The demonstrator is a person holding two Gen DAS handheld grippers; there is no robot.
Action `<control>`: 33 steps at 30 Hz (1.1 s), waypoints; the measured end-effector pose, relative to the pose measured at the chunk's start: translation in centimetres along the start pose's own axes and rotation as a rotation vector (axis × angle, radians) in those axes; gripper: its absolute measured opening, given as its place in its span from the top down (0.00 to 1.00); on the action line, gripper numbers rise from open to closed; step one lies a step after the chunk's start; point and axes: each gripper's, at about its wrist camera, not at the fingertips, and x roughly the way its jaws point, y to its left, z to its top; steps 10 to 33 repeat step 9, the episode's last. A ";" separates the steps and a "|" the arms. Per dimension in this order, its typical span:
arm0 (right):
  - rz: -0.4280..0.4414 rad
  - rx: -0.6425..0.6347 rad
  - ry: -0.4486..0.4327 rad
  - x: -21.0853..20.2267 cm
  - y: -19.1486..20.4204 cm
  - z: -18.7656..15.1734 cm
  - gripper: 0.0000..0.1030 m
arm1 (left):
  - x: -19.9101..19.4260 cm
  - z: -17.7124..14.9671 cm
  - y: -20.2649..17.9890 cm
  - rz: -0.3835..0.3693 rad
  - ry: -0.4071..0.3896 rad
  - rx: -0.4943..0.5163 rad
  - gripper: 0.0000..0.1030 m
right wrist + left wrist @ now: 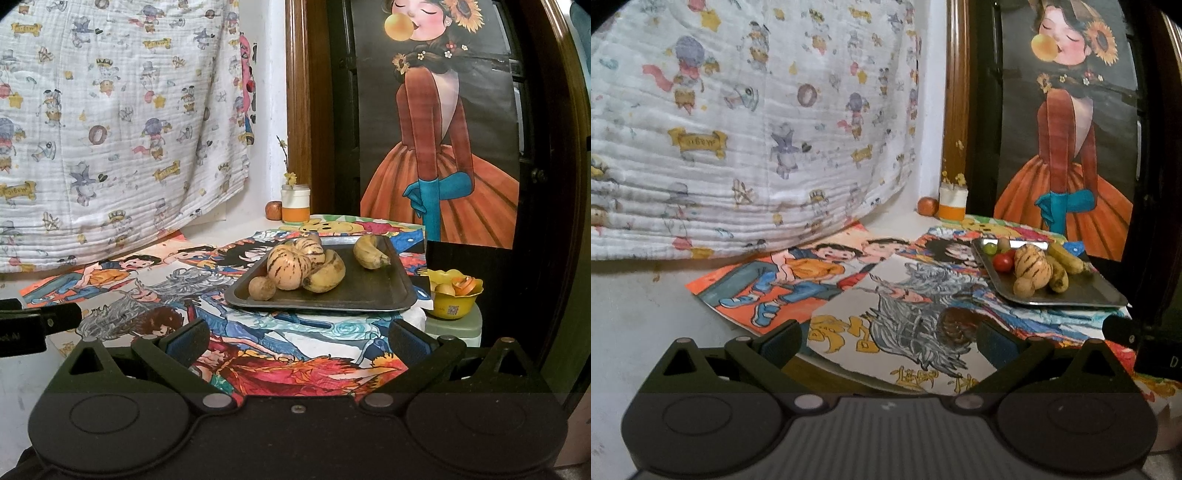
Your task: Organize fruits
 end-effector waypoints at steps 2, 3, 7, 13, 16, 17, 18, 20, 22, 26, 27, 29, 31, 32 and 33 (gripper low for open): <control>0.001 0.000 0.001 -0.1 0.1 0.0 0.00 | -0.2 0.1 0.0 -0.004 -0.011 -0.002 0.00; 0.002 -0.001 0.002 -0.3 0.3 -0.1 0.00 | -0.2 0.2 0.2 -0.004 -0.012 -0.004 0.00; 0.003 -0.001 0.004 -0.6 0.6 -0.2 0.00 | -0.2 0.3 0.3 -0.004 -0.010 -0.005 0.00; 0.003 0.000 0.005 -0.7 0.7 -0.2 0.00 | -0.2 0.4 0.3 -0.006 -0.011 -0.009 0.00; 0.003 0.000 0.005 -0.7 0.7 -0.2 0.00 | -0.2 0.4 0.3 -0.006 -0.011 -0.009 0.00; 0.003 0.000 0.005 -0.7 0.7 -0.2 0.00 | -0.2 0.4 0.3 -0.006 -0.011 -0.009 0.00; 0.003 0.000 0.005 -0.7 0.7 -0.2 0.00 | -0.2 0.4 0.3 -0.006 -0.011 -0.009 0.00; 0.003 0.000 0.005 -0.7 0.7 -0.2 0.00 | -0.2 0.4 0.3 -0.006 -0.011 -0.009 0.00; 0.003 0.000 0.005 -0.7 0.7 -0.2 0.00 | -0.2 0.4 0.3 -0.006 -0.011 -0.009 0.00; 0.003 0.000 0.005 -0.7 0.7 -0.2 0.00 | -0.2 0.4 0.3 -0.006 -0.011 -0.009 0.00; 0.003 0.000 0.005 -0.7 0.7 -0.2 0.00 | -0.2 0.4 0.3 -0.006 -0.011 -0.009 0.00; 0.003 0.000 0.005 -0.7 0.7 -0.2 0.00 | -0.2 0.4 0.3 -0.006 -0.011 -0.009 0.00; 0.003 0.000 0.005 -0.7 0.7 -0.2 0.00 | -0.2 0.4 0.3 -0.006 -0.011 -0.009 0.00; 0.003 0.000 0.005 -0.7 0.7 -0.2 0.00 | -0.2 0.4 0.3 -0.006 -0.011 -0.009 0.00; 0.003 0.000 0.005 -0.7 0.7 -0.2 0.00 | -0.2 0.4 0.3 -0.006 -0.011 -0.009 0.00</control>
